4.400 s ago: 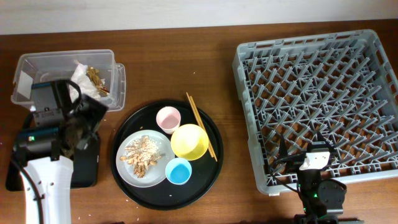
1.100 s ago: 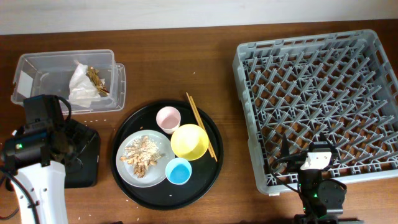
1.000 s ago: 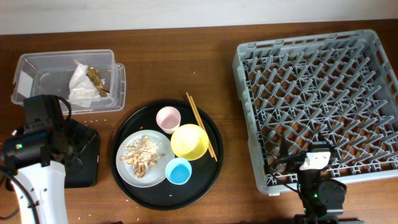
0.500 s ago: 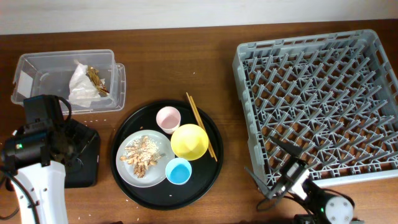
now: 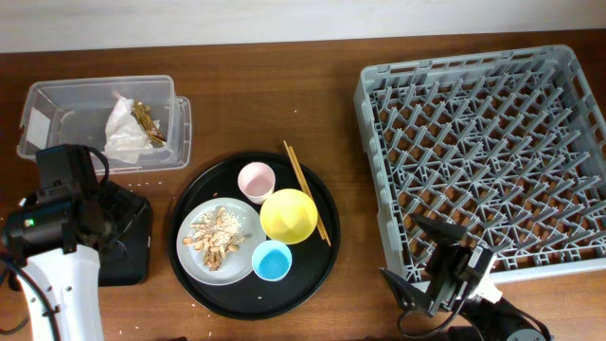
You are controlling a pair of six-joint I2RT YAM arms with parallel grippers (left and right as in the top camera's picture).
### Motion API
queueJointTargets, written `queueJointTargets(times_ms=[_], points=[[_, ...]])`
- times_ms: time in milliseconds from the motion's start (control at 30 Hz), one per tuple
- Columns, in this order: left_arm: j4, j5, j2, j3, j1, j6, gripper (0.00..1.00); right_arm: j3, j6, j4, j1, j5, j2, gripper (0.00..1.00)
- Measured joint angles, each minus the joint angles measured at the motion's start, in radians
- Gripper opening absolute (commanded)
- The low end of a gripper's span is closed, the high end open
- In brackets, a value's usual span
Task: Sort waste into correct bins and load items into the dishwasher rack
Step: 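Swing the right gripper up from the rack toward the round tray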
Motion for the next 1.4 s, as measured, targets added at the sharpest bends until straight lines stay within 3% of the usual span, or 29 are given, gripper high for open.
queueJointTargets(times_ms=[267, 600, 800, 1167, 1400], points=[[0.000, 0.000, 0.000, 0.000, 0.000, 0.000, 0.99, 0.080, 0.129, -0.023, 0.000, -0.072, 0.000, 0.99], [0.000, 0.000, 0.000, 0.000, 0.000, 0.000, 0.99, 0.250, 0.178, -0.375, 0.000, -0.061, 0.006, 0.99], [0.000, 0.000, 0.000, 0.000, 0.000, 0.000, 0.99, 0.269, 0.220, -0.326, 0.000, -0.079, 0.026, 0.99], [0.000, 0.000, 0.000, 0.000, 0.000, 0.000, 0.99, 0.277, 0.492, -0.312, 0.000, -0.069, 0.039, 0.98], [0.000, 0.000, 0.000, -0.001, 0.000, 0.000, 0.99, 0.392, 0.541, -0.313, 0.000, -0.077, 0.267, 0.98]])
